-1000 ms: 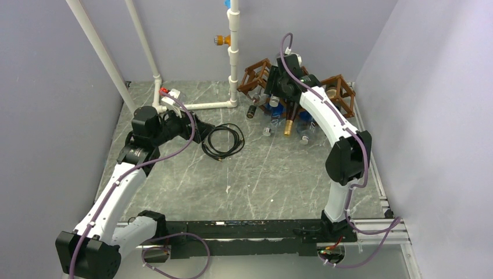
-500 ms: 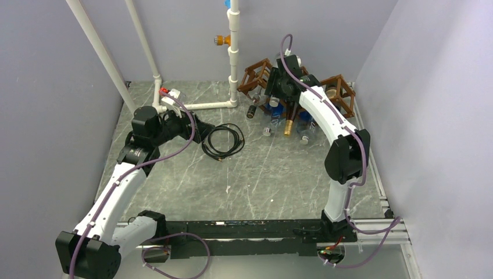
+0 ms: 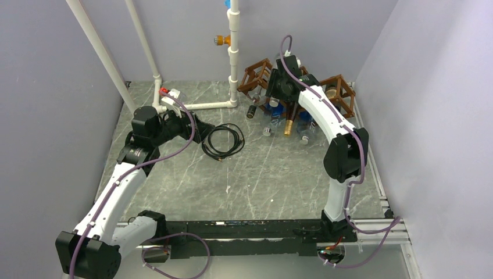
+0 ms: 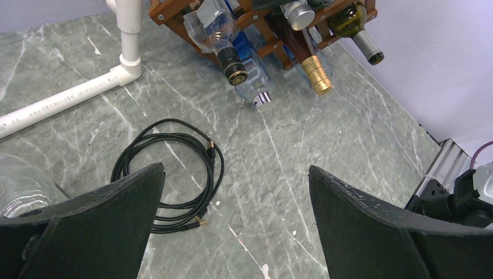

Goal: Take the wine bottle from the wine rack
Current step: Pick up the wine bottle from the wine rack.

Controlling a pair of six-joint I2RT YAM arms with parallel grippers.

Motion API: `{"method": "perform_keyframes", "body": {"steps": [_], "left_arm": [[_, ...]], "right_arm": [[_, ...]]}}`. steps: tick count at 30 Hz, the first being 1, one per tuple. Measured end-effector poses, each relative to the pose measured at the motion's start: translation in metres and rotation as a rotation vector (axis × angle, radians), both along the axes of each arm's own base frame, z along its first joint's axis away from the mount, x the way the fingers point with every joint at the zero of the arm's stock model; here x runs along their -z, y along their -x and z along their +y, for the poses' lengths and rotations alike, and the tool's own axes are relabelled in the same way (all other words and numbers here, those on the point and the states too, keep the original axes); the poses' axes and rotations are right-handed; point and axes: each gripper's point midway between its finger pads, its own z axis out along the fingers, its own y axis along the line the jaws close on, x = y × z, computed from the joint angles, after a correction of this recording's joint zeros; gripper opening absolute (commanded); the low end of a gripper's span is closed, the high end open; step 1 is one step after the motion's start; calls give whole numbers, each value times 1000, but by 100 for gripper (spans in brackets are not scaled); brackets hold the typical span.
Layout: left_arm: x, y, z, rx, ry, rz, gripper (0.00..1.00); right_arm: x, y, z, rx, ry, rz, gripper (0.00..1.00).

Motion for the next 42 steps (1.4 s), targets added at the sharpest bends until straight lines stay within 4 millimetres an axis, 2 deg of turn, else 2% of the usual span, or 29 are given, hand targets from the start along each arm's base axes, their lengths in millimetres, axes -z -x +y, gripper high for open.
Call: {"method": "perform_keyframes", "body": {"steps": [5, 11, 17, 31, 42], "left_arm": [[0, 0, 0, -1, 0, 0, 100], [0, 0, 0, -1, 0, 0, 100], [0, 0, 0, -1, 0, 0, 100], [0, 0, 0, -1, 0, 0, 99], [0, 0, 0, -1, 0, 0, 99]], "right_arm": [[1, 1, 0, 4, -2, 8, 43], [4, -1, -14, 50, 0, 24, 20], [3, -2, -15, 47, 0, 20, 0], [-2, 2, -21, -33, 51, 1, 0], [-23, 11, -25, -124, 100, -43, 0]]}}
